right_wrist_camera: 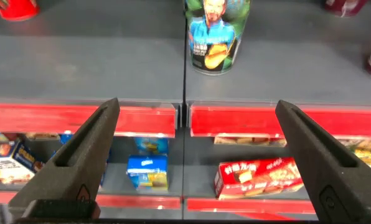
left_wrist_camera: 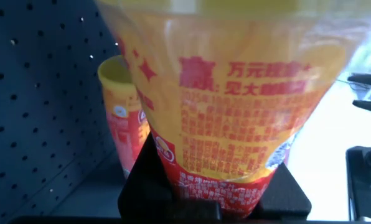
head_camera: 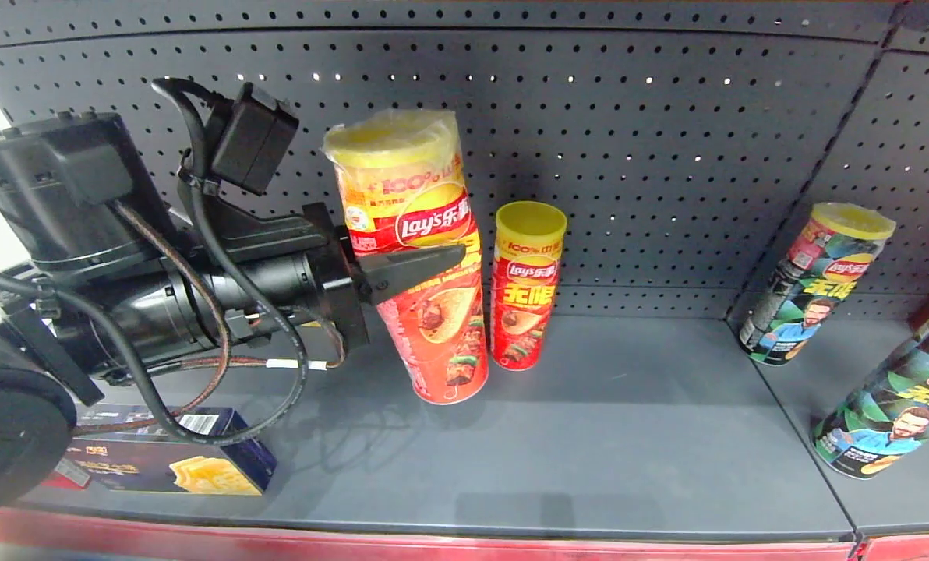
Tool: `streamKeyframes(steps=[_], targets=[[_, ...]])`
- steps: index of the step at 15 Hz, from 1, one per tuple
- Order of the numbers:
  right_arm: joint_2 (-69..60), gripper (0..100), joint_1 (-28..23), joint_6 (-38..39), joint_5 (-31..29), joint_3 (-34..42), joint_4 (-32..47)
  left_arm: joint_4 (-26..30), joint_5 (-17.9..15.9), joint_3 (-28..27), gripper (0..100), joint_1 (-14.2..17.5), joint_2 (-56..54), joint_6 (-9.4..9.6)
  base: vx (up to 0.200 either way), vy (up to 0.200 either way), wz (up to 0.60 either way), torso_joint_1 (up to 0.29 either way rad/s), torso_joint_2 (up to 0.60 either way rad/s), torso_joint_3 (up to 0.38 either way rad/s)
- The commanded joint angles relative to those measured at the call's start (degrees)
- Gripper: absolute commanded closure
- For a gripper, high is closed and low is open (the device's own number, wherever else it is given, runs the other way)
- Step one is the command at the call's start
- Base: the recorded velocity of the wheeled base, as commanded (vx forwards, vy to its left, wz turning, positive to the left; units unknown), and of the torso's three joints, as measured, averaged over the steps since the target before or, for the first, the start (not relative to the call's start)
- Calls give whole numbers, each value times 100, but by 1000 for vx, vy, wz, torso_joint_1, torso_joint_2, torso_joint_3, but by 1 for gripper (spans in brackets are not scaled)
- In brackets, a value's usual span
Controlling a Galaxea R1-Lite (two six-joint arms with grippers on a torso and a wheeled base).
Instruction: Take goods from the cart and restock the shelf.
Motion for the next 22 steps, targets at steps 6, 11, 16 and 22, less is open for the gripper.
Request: streamKeyframes(steps=[6,11,16,22], targets=[[1255,0,265,270,853,-1767,280,-9,-3,105,100,59,-139,-68,0,0,0,0,0,0],[2239,0,344,-450,2189,-2443,280,-141,5,167,100,59,-130,-95,0,0,0,0,0,0],[3214,0,695,-723,2549,-2602,16,-132,5,158,100,59,-113,-95,0,0,0,0,0,0],[4893,0,2031,-714,2488,-3560,-415,-132,23,140,100,68,-113,-103,0,0,0,0,0,0]])
